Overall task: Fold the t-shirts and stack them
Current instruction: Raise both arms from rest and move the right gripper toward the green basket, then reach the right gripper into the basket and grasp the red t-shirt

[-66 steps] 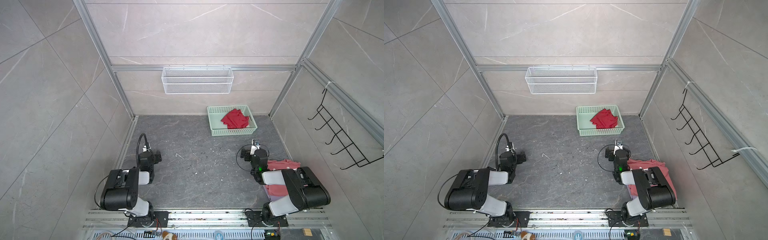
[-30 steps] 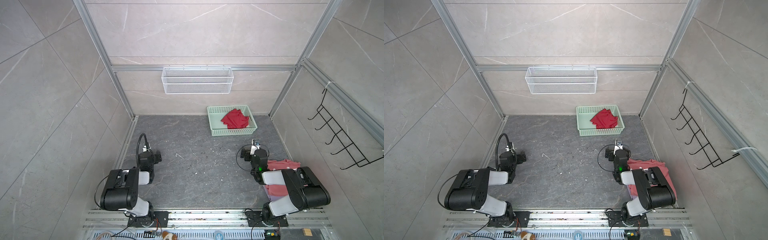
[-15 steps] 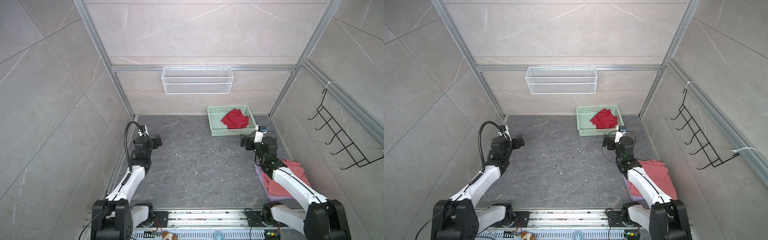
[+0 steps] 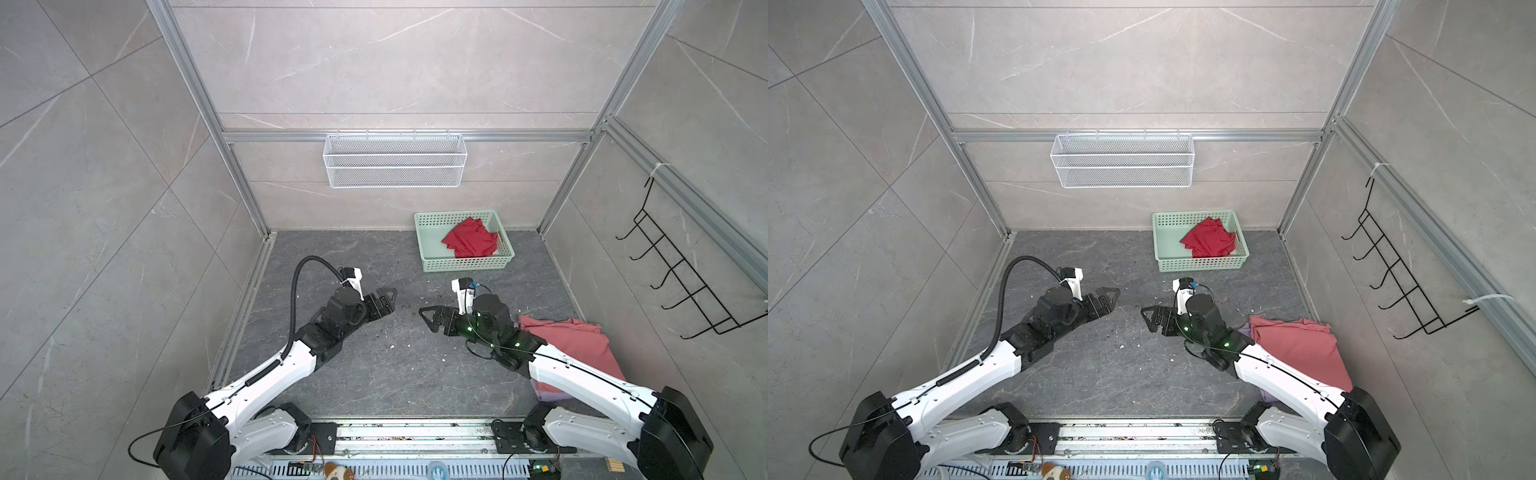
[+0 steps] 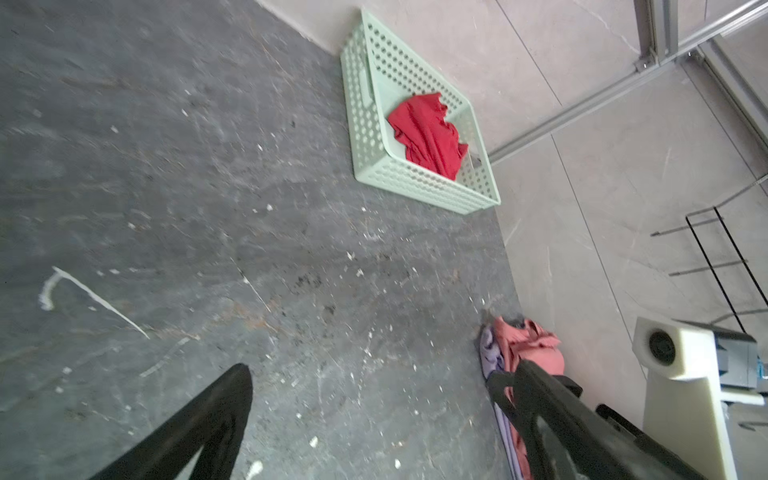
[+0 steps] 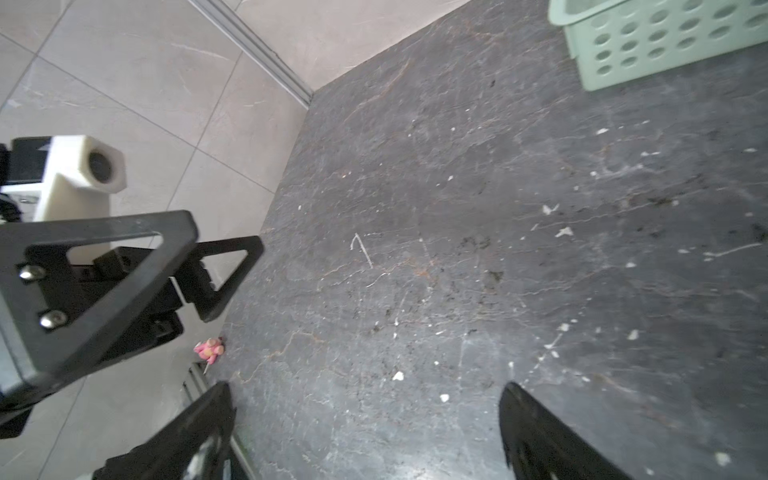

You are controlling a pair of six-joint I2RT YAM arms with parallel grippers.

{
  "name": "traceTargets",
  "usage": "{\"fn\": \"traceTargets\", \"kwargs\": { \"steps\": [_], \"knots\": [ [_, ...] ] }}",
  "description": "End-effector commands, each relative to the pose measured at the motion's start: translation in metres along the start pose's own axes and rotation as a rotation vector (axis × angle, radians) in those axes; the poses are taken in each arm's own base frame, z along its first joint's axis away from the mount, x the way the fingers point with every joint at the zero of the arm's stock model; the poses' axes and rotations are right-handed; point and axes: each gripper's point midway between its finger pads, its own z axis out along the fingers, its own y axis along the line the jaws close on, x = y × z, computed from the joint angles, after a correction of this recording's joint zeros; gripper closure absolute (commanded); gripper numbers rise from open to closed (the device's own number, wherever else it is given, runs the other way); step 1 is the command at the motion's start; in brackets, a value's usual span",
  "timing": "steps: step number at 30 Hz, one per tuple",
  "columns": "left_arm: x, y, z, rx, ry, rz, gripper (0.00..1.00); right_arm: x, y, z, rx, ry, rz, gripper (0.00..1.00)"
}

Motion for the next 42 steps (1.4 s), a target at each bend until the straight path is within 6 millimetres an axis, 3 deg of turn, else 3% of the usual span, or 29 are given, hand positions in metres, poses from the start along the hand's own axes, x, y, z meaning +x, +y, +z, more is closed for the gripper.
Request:
{"fn": "traceTargets", "kwargs": {
  "steps": [1,3,4,7,10,14,19,27,31,35,39,42],
  "knots": [
    [-0.017,-0.013,-0.002,0.025,-0.091,-0.064,0.0,-0.018,0.002,-0.006,0.044,-0.057,0.061,0.0],
    [-0.012,0.008,0.002,-0.076,-0.066,-0.131,0.0,-0.022,-0.011,-0.005,0.149,-0.038,0.084,0.01],
    [-0.011,0.008,0.005,-0.066,-0.048,-0.124,0.0,-0.03,-0.009,0.0,0.152,-0.05,0.053,0.04],
    [-0.025,-0.002,0.009,-0.044,-0.084,-0.055,0.0,-0.06,-0.027,0.004,0.299,-0.159,-0.045,0.01],
    [-0.048,-0.01,0.013,-0.073,-0.148,0.073,0.0,-0.103,-0.044,0.005,0.483,-0.26,-0.203,0.01],
    [-0.067,-0.031,0.023,-0.102,-0.138,0.277,0.0,-0.145,-0.068,0.02,0.608,-0.279,-0.343,0.0],
    [-0.074,-0.042,0.044,-0.104,-0.115,0.399,0.0,-0.196,-0.142,0.044,0.661,-0.239,-0.236,0.0],
    [-0.056,-0.047,0.07,-0.06,-0.017,0.452,0.0,-0.255,-0.241,0.084,0.83,-0.203,-0.221,0.0],
    [-0.051,-0.042,0.078,-0.065,-0.001,0.448,0.0,-0.262,-0.284,0.112,0.827,-0.129,-0.184,0.0],
    [-0.045,-0.037,0.087,-0.077,0.024,0.43,0.0,-0.264,-0.324,0.125,0.896,-0.085,-0.158,0.01],
    [-0.039,-0.039,0.095,-0.06,0.054,0.42,0.0,-0.254,-0.351,0.142,0.908,-0.001,-0.108,0.01],
    [-0.037,-0.038,0.099,-0.062,0.065,0.419,0.0,-0.243,-0.358,0.155,0.884,0.06,-0.094,0.01]
  ]
}}
